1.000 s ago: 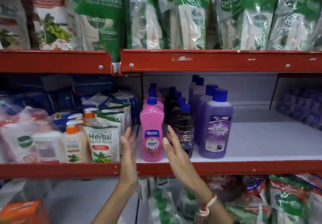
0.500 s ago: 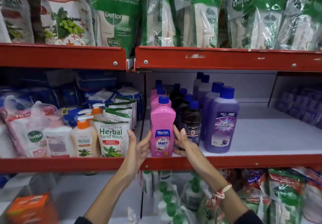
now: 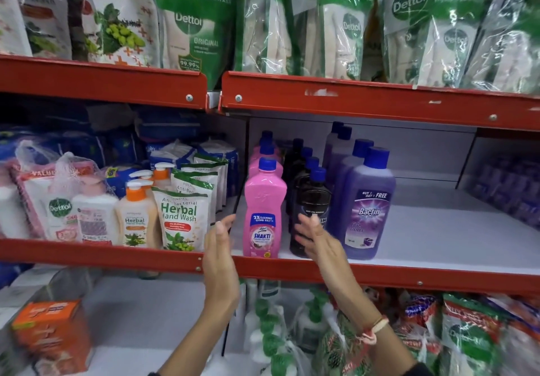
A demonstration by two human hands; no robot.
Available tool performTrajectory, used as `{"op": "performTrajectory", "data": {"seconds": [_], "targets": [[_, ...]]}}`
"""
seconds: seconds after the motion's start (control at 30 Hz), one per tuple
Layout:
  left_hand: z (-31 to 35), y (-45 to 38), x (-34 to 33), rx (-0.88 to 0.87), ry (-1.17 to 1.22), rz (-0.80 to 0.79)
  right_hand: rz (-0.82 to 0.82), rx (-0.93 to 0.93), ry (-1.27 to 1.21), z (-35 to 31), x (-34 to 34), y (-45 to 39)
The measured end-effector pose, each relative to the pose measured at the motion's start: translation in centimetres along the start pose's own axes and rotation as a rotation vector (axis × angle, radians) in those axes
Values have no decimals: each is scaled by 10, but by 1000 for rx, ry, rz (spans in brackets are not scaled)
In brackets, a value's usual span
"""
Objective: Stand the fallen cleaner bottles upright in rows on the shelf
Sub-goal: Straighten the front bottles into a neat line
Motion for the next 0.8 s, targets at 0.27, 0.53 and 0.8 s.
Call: {"op": "performTrajectory", "data": {"seconds": [0.27,0.53,0.8], "targets": [[-5,33,-95,60,-219,-429,152,-5,161,11,47,1],[-9,15,-120,208,-165,-463,-120,-15,126,16,45,-9],[-2,20,-100,262,-86,-426,-135,-20,59,16,56,-2]]}}
Point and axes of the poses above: each hand's wrist, its own y-axis away from the middle knuckle, its own x-axis out of the back of the hand, z = x × y, the point moved 6 cm from there along -y, towards the middle knuckle, and after that the axes turned 1 degree about -x, right-handed, at the moved point
